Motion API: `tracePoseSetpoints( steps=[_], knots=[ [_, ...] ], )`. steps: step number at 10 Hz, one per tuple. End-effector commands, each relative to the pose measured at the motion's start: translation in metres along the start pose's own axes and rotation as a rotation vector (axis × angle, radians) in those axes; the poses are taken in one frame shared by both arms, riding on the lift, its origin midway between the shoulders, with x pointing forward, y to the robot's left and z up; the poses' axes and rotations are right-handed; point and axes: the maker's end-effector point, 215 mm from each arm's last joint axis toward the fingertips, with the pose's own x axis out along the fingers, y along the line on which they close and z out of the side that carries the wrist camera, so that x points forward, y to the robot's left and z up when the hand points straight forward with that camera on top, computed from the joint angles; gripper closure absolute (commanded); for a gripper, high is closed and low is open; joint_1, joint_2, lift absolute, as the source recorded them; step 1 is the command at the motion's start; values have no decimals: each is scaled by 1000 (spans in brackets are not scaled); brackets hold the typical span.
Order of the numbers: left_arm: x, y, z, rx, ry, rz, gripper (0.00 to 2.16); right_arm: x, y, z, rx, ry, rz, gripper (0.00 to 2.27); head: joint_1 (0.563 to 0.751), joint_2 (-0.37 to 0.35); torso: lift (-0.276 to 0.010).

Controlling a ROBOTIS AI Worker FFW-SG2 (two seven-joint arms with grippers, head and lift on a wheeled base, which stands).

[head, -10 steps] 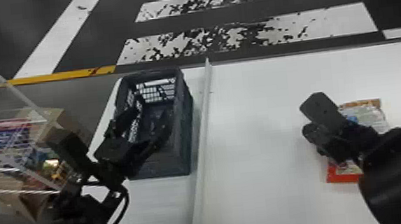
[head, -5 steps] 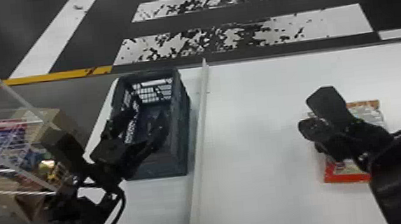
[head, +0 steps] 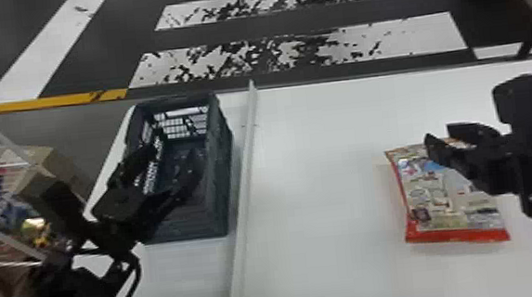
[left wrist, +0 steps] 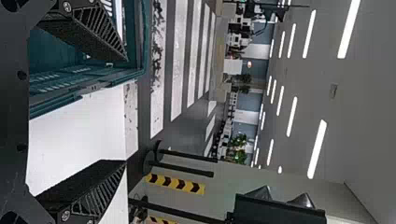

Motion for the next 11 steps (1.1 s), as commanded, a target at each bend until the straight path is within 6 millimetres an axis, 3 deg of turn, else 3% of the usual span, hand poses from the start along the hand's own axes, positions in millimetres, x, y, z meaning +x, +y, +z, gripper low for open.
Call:
tracePoseSetpoints(
  steps=[1,5,8,11],
  knots=[
    [1,-1,0,-4,2,4,100,-18,-40,-17,58,8,-64,124,695,133,-95],
    [13,-13,-18,-40,67,54,100,-58,-125,-68,158,57,-205,134,695,-3,-95],
    [23,-27,-32,-35,116,84,100,-73,-154,-106,179,104,-259,134,695,-108,-95],
    [24,-28,-43,-40,151,105,100,-71,-166,-135,186,130,-265,134,695,-163,-95]
  ],
)
